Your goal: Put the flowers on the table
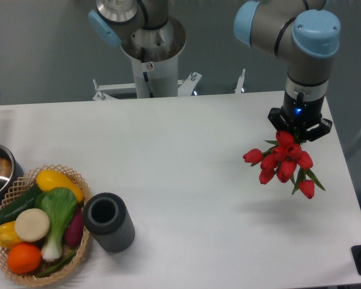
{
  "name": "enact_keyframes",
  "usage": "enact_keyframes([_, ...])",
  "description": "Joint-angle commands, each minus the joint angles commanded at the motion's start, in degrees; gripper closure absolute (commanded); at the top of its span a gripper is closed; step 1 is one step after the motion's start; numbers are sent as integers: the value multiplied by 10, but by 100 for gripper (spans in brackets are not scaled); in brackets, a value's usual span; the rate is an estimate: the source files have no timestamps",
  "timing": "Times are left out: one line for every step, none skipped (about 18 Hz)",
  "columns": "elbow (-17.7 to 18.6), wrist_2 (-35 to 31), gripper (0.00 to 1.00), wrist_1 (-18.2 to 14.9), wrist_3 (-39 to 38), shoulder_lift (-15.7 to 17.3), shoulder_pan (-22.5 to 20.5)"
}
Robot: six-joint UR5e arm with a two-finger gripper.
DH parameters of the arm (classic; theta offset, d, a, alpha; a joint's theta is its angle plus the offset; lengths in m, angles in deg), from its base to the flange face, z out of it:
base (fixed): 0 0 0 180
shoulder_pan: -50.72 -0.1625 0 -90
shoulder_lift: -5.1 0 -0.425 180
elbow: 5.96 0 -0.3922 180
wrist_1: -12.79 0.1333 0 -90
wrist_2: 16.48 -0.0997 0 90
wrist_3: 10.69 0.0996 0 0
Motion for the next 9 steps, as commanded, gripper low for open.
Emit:
enact_keyframes([0,0,100,0,1,0,1])
enact_keyframes([0,0,100,-1,1,0,2])
enact_keyframes([0,0,100,-1,0,0,4])
enact_keyframes([0,0,100,-1,-3,0,8])
enact_keyframes([4,-1,100,-1,-6,0,17])
enact_keyframes([14,-2,100,1,-6,2,22])
enact_keyframes([21,-2,100,1,-7,0,26])
enact_keyframes([27,-2,100,1,-10,-1,38])
enact_keyframes([34,-2,100,4,-14,-2,48])
